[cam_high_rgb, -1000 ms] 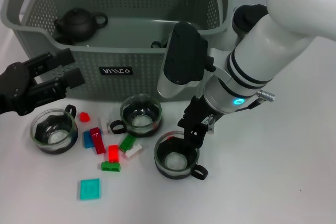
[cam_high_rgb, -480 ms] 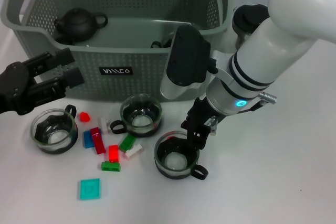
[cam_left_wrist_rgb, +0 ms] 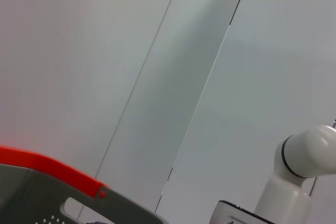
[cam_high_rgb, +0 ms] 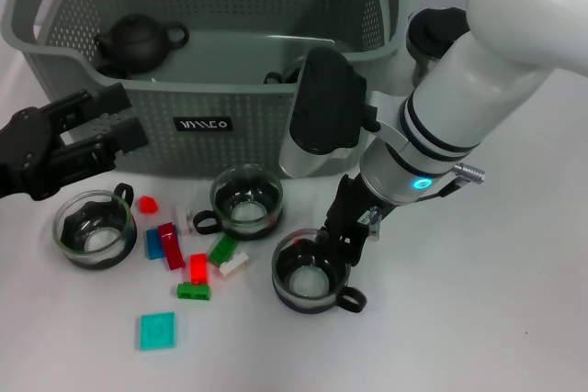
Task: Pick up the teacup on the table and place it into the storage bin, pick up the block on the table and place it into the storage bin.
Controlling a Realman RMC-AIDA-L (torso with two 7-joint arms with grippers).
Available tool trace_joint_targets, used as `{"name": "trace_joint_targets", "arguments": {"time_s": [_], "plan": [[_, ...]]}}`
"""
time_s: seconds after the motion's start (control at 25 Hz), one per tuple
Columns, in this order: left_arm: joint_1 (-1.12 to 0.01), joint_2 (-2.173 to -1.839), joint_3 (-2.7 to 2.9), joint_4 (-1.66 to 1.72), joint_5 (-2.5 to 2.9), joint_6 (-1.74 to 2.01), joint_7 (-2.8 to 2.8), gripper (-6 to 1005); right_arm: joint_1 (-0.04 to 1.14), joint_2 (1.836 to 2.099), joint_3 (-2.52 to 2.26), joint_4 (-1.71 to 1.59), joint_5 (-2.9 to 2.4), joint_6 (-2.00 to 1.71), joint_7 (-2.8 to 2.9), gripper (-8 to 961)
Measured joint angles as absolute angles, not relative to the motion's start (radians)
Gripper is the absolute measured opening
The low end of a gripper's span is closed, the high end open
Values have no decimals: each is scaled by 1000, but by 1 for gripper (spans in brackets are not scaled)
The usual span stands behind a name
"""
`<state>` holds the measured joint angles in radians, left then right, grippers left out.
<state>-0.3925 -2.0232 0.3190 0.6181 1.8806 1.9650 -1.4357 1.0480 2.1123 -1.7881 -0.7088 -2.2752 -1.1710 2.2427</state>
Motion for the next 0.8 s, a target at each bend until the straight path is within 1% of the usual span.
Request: {"name": "trace_joint_targets", "arguments": {"time_s": [0.16, 0.56, 0.8], "plan": [[-395, -2023, 319, 618, 1881, 1965, -1436, 793, 1050, 2112, -1787, -705, -2275, -1172, 2244, 123], [-396, -2023, 319, 618, 1881, 1965, -1436, 794, 1051, 2109, -1775, -712, -2263, -1181, 2253, 62], [-398, -2023, 307, 618, 1878, 1965, -1436, 794, 1034, 2100, -1662, -806, -2254, -1321, 2256, 57]]}}
